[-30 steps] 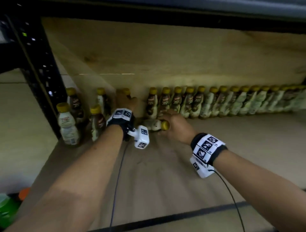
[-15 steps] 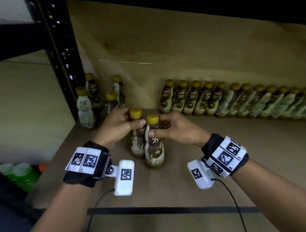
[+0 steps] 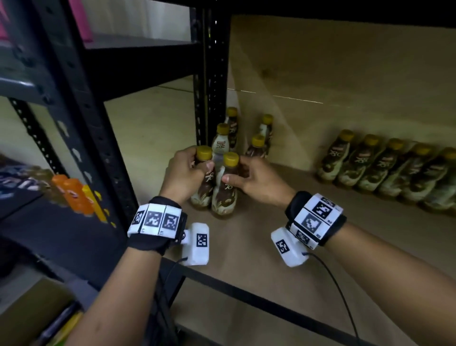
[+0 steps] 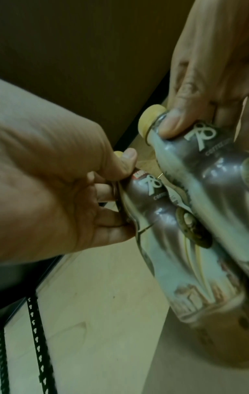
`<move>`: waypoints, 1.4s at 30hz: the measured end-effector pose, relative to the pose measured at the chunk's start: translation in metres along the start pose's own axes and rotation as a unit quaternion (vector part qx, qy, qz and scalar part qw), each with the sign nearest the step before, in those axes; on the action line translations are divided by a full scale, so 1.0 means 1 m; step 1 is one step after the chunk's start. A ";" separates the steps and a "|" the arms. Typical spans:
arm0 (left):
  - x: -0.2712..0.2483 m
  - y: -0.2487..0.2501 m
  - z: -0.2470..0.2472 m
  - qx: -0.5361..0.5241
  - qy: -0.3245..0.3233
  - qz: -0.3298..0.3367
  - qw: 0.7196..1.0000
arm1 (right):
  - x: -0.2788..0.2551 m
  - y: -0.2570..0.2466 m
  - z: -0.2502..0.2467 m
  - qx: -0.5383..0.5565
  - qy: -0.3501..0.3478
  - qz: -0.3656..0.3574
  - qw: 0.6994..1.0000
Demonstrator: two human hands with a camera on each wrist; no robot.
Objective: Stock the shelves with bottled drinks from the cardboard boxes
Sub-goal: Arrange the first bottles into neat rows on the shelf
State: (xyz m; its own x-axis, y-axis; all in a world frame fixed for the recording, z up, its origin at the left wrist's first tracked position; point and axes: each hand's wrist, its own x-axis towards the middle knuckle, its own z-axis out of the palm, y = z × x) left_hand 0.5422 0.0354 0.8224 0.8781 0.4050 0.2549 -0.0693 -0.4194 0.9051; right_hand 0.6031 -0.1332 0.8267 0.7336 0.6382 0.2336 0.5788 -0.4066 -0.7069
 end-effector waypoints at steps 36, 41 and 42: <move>-0.006 -0.008 -0.005 0.122 0.071 0.017 0.990 | -0.026 0.019 -0.012 -0.029 0.036 0.020 0.999; -0.009 -0.009 0.001 0.136 0.082 0.009 0.987 | -0.029 0.018 -0.010 -0.063 0.058 0.009 0.996; -0.009 -0.009 0.001 0.135 0.081 0.007 0.987 | -0.029 0.017 -0.010 -0.061 0.057 0.011 0.996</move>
State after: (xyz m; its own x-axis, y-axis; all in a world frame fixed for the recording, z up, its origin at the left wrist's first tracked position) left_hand 0.5350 0.0348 0.8120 0.7887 0.5136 0.3379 0.0677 -0.6188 0.7826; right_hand 0.5955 -0.1655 0.8146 0.7783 0.5525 0.2982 0.5958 -0.5002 -0.6283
